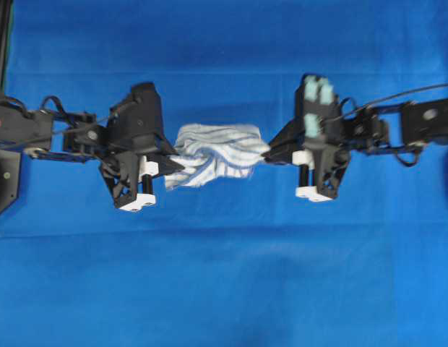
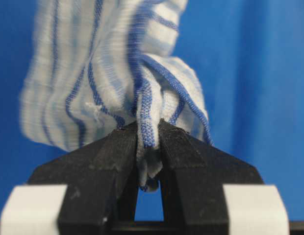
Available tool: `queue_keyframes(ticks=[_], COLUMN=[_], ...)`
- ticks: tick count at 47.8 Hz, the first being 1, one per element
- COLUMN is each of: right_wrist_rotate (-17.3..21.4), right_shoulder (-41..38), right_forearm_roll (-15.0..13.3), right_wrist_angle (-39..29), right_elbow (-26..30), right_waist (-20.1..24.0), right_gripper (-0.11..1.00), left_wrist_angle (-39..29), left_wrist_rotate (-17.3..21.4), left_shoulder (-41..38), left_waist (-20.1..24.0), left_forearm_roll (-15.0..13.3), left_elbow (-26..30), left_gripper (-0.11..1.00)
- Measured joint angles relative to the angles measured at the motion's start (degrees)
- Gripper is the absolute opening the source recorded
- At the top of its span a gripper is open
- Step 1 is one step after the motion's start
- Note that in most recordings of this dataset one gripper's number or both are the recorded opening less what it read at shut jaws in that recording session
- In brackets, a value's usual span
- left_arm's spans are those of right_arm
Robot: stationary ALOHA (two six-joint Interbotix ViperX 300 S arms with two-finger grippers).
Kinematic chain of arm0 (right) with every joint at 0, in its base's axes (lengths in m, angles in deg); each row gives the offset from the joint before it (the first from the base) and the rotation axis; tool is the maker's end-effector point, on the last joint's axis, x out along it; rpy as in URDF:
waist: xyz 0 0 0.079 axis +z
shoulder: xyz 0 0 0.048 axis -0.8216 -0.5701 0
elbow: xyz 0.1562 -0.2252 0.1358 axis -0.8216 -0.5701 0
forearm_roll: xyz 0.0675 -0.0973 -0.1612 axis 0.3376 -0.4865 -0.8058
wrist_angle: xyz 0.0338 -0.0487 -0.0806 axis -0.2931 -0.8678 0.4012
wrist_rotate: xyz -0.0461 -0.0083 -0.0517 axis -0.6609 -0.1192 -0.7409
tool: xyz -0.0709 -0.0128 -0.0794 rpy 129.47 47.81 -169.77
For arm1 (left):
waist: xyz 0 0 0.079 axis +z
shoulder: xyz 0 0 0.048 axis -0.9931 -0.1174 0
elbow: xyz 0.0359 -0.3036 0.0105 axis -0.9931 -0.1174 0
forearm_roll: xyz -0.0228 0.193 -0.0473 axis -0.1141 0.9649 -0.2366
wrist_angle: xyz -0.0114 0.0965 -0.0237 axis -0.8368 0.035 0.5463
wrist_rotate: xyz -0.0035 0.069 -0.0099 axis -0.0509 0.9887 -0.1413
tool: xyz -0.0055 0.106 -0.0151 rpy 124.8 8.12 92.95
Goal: Lift the towel with both arms.
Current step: 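Lift the towel upward and away with both grippers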
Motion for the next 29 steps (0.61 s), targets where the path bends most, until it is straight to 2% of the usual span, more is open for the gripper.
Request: queue_keyframes(ticks=[10,22,29], right_wrist_rotate=[-0.18,-0.26,-0.26], right_shoulder=[8.61,16.17,17.75], right_forearm_roll=[-0.44,-3.87,-5.63], right_wrist_angle=[-8.79,-18.72,-22.24], right_elbow=[4.04,11.78,16.00], right_waist=[-1.23,-2.90,-2.99], right_gripper=[0.02,0.01,0.02], left_wrist_angle=[-7.03,-15.21,-16.79], left_wrist_rotate=[0.26,0.97,2.64], left_shoulder=[6.33,13.45,16.35], left_waist=[0.97,2.81,3.87], left_forearm_roll=[0.18,0.53,0.70], left_elbow=[4.66,12.04,16.00], left_gripper=[0.06,0.06,0.06])
